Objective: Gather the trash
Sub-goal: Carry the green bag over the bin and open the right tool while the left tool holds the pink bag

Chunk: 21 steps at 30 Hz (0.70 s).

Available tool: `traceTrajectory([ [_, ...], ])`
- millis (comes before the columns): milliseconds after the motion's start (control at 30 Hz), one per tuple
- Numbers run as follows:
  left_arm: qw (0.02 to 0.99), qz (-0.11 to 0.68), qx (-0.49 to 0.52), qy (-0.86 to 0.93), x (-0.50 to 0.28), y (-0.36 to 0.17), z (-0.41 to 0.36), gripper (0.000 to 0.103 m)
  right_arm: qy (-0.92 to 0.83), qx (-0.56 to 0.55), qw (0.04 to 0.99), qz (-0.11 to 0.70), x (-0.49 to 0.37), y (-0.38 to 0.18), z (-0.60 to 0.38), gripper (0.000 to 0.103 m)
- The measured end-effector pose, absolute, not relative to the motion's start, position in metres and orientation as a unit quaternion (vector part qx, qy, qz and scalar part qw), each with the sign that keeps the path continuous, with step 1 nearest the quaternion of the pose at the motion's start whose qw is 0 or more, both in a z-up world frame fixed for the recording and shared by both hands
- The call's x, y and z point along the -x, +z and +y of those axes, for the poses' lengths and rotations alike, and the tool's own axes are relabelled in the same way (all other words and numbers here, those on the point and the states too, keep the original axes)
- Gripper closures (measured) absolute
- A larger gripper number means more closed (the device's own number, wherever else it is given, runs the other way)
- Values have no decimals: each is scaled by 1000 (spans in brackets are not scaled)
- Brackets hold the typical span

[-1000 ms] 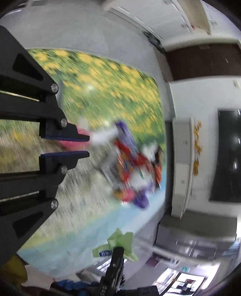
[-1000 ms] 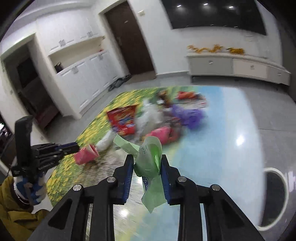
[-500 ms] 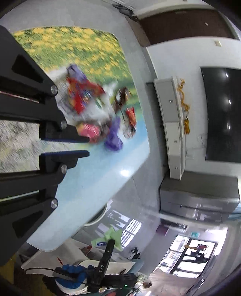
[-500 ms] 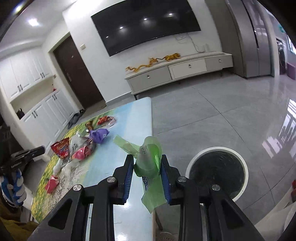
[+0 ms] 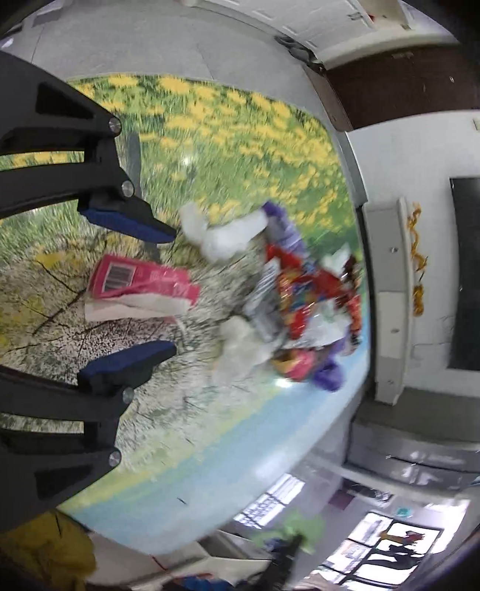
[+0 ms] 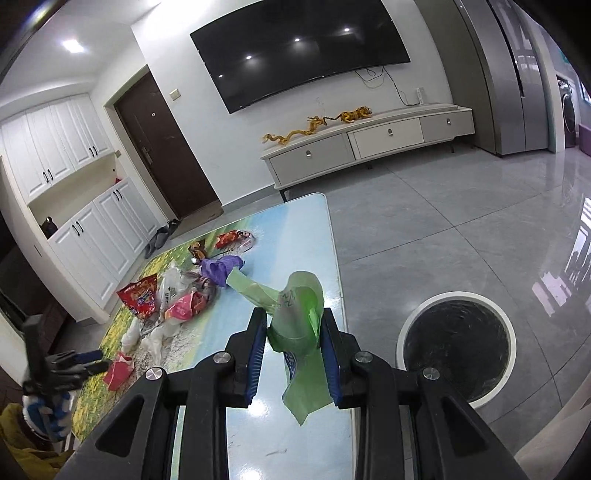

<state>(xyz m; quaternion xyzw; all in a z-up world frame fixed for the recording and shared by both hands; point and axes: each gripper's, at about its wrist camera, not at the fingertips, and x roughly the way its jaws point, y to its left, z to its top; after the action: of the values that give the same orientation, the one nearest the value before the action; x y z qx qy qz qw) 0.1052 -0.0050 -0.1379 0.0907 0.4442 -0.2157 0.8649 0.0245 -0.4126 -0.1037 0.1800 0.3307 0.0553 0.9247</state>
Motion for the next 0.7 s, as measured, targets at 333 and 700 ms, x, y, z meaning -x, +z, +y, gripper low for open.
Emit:
traceTrajectory([
  [333,868,441,-119,-196,-99,-163,-13,72,29,-171,926,334,-9,-100,-422,76],
  [700,850,402,-105,-324,-112,-86,-122,72,-12,-192,918,346,-17,-131,-475,76],
])
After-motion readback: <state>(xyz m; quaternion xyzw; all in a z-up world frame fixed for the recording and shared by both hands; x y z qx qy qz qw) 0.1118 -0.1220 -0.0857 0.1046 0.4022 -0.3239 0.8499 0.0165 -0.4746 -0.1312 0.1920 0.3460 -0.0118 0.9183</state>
